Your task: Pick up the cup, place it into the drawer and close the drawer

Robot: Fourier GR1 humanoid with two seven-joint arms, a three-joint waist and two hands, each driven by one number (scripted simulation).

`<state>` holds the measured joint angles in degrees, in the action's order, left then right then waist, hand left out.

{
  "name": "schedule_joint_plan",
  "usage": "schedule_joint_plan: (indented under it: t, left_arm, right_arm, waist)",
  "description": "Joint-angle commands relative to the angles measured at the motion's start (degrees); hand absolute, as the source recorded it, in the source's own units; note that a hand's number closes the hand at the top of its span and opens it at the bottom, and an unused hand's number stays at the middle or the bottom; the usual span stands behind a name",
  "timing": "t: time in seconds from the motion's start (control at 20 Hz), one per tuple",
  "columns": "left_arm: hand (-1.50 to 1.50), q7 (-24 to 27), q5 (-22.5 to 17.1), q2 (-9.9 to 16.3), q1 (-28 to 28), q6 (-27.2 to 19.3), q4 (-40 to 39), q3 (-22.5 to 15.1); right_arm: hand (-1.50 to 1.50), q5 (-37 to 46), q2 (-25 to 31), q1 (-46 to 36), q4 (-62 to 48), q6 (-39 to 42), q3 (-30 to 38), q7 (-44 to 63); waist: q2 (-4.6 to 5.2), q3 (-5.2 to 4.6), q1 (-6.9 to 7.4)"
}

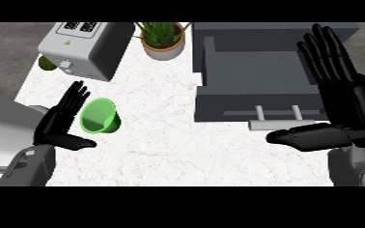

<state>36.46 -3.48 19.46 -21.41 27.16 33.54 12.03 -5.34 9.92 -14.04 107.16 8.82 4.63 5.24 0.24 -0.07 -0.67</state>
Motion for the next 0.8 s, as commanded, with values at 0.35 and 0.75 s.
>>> schedule_joint_plan:
  t: [0.35, 0.75]
  left_arm:
    - [-1.50, 16.46, 5.51, 2.28, -5.88, -0.15, -20.30, 0.39]
    - [-1.50, 18.64, 5.43, 0.69, -8.54, -1.29, -22.22, 1.00]
  right_arm:
    - [-1.50, -1.06, -0.10, -3.24, -3.66, 0.00, 1.89, -1.14]
    - [-1.50, -2.50, 1.35, -1.92, -2.81, 2.55, 2.03, -0.67]
  waist:
    - [0.44, -0.15, -0.74]
    - [0.78, -0.27, -1.81]
